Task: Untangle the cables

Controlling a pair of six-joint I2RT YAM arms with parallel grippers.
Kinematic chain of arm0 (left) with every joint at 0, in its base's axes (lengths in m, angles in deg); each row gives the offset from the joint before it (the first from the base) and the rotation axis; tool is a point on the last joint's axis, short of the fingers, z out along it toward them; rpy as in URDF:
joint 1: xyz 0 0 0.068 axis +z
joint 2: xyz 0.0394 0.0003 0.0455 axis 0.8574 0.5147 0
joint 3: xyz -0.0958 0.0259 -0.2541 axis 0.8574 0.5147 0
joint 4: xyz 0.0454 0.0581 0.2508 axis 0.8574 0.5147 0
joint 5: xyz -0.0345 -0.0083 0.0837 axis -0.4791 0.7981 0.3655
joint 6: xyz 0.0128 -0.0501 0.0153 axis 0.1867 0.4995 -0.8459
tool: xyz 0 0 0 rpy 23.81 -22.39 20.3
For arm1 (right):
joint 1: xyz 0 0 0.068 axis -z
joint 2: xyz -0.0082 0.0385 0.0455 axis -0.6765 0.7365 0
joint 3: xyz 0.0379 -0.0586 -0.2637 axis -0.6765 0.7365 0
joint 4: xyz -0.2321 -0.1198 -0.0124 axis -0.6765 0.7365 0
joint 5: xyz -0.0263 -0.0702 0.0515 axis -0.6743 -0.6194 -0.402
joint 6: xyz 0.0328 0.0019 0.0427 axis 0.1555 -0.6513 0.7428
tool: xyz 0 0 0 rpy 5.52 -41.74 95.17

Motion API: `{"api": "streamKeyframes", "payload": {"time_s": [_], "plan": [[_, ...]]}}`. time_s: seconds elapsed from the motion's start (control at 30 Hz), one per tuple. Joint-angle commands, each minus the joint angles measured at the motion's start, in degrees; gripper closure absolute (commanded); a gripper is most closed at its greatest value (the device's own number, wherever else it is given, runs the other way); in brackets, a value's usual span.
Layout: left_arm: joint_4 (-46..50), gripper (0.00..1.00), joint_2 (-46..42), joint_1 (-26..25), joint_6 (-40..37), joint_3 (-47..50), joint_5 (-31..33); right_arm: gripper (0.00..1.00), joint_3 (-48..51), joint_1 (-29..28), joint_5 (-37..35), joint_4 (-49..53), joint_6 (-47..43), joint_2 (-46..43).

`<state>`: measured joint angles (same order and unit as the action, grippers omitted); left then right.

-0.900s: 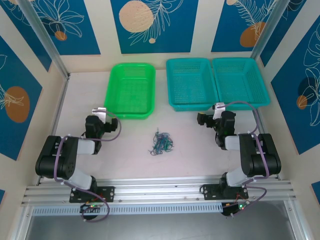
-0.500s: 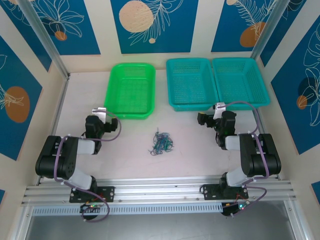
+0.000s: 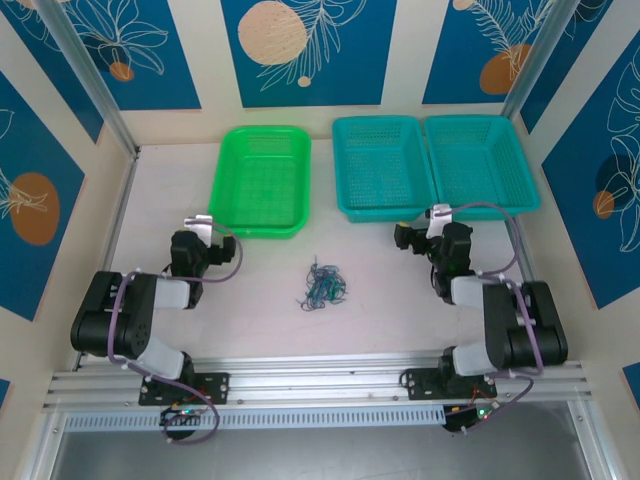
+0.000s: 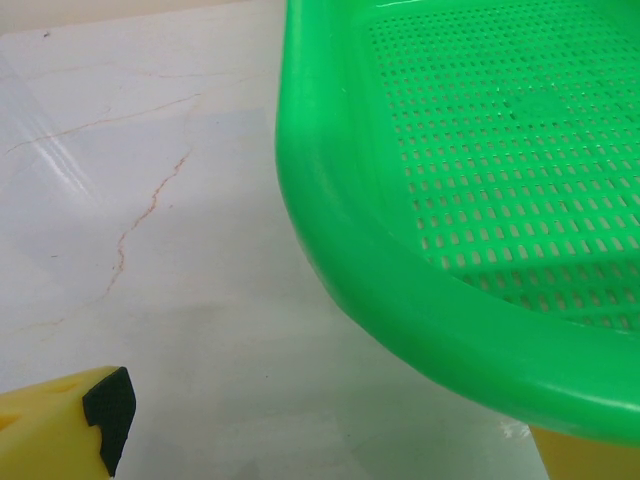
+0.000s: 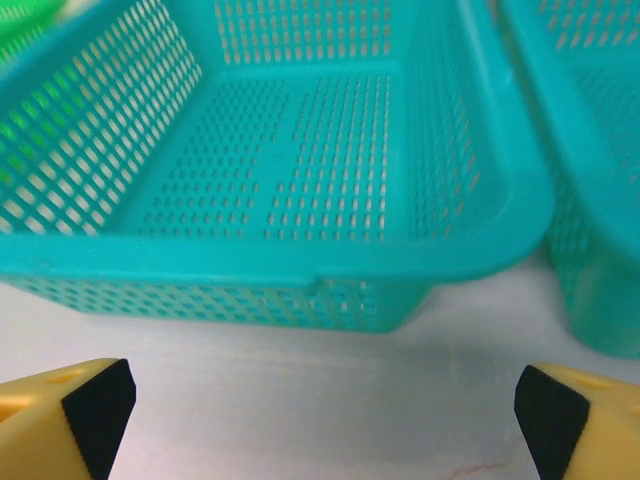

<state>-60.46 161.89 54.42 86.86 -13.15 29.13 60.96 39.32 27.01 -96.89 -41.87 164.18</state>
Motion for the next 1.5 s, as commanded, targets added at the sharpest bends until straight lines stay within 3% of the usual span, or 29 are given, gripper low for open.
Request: {"api": "streamKeyframes", "payload": {"time_s": [0.0, 0.2, 0.27, 0.33, 0.47, 0.67, 0.77, 0.83, 0.97, 1.1, 1.23, 1.4, 1.47], "plan": [[-2.5, 0.00, 0.5, 0.8, -0.4, -1.1, -0.9, 0.01, 2.0, -2.1, -9.8, 4.3, 3.6, -11.6], [-1.3, 0.00, -7.2, 0.7, 2.0, 1.8, 5.7, 0.01, -2.9, -5.8, -5.9, 30.7, 15.9, -31.0], [8.7, 0.00, -14.0, 0.1, 3.3, 0.3, 7.8, 0.01, -6.3, -9.5, -1.7, 38.2, 17.9, -31.9], [20.7, 0.00, -20.3, 0.0, 10.0, -3.0, 8.9, 0.00, -10.1, -14.4, 0.9, 44.3, 19.2, -30.3], [34.9, 0.04, -28.9, -1.1, 21.2, -7.0, 0.5, 0.00, -15.7, -26.0, -0.1, 50.3, 20.2, -23.3], [46.7, 0.18, -32.6, -4.2, 35.7, -9.1, -14.4, 0.01, -19.3, -34.6, 4.8, 49.5, 22.2, -11.7], [51.1, 0.26, -34.7, -11.5, 45.5, -8.1, -20.2, 0.01, -20.1, -38.3, 4.9, 48.5, 25.7, -6.1], [53.0, 0.28, -36.5, -18.8, 49.7, -6.8, -19.6, 0.01, -20.0, -40.7, 4.6, 46.9, 27.1, -3.0], [51.7, 0.32, -39.2, -30.5, 60.9, -1.7, -17.6, 0.00, -21.1, -44.1, -1.3, 47.1, 28.8, 2.0], [51.2, 0.38, -37.7, -37.5, 65.7, 0.6, -12.6, 0.01, -20.9, -44.8, -4.8, 46.0, 30.4, 3.9], [39.5, 0.46, -28.7, -40.4, 70.0, 1.1, -12.0, 0.01, -21.0, -45.3, -5.2, 44.0, 30.9, 5.9], [39.0, 0.59, -14.5, -42.2, 73.3, -5.5, -11.5, 0.04, -21.2, -45.7, -6.1, 43.2, 32.8, 7.3], [32.5, 0.60, -11.2, -42.7, 76.5, -3.9, -11.0, 0.08, -21.2, -45.7, -6.1, 42.9, 32.8, 7.6]]}}
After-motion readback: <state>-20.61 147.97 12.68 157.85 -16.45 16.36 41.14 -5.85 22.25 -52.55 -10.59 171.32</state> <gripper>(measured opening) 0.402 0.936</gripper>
